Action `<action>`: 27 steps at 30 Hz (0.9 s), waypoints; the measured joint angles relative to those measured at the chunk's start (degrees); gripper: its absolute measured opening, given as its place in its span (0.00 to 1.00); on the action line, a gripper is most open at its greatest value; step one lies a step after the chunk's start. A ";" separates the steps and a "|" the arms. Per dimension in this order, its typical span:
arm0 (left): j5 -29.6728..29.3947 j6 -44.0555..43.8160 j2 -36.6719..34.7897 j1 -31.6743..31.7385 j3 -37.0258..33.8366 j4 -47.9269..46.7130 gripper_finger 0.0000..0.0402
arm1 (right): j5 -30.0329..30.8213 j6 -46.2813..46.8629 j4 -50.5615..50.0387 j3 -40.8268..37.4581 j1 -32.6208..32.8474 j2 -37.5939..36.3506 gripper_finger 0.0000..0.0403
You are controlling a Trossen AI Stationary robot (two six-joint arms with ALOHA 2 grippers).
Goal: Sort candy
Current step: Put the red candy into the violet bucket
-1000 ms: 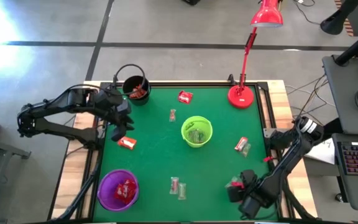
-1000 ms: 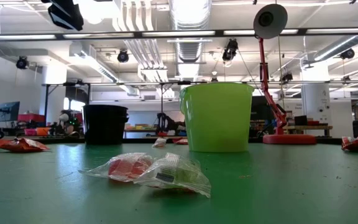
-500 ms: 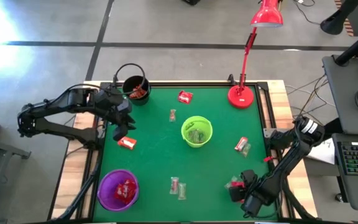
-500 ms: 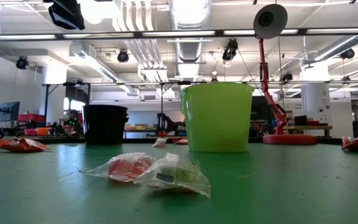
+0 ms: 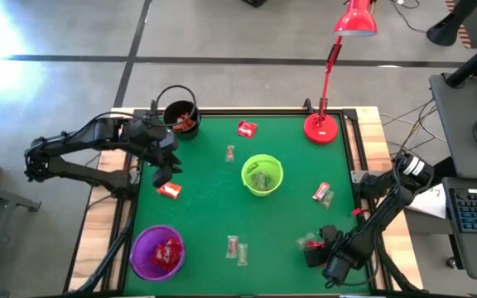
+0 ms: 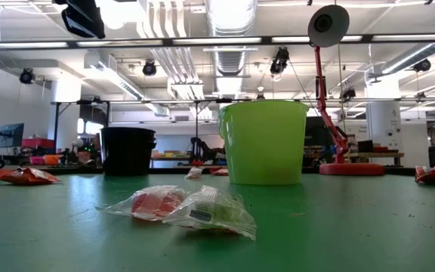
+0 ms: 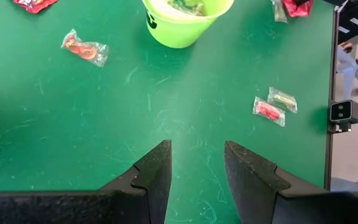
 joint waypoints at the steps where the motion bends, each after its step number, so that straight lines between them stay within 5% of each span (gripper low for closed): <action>1: 0.00 0.00 0.04 0.00 0.00 0.04 0.32 | 0.12 -0.17 0.00 -0.03 0.00 0.00 0.25; 7: 0.00 0.04 0.49 0.00 0.00 0.08 0.32 | 0.36 -2.20 -0.41 0.36 0.00 0.06 0.04; 14: 1.24 0.74 0.52 0.00 0.00 -0.75 0.32 | 0.07 -5.73 -2.56 6.29 0.46 -0.11 0.03; 19: 3.31 0.94 0.52 -0.02 0.00 -4.32 0.32 | 0.60 -7.28 -13.68 14.59 0.98 0.04 0.03; 27: 4.31 -0.50 0.52 0.00 0.00 -4.18 0.32 | 12.41 -10.11 -28.38 24.29 0.49 0.04 0.03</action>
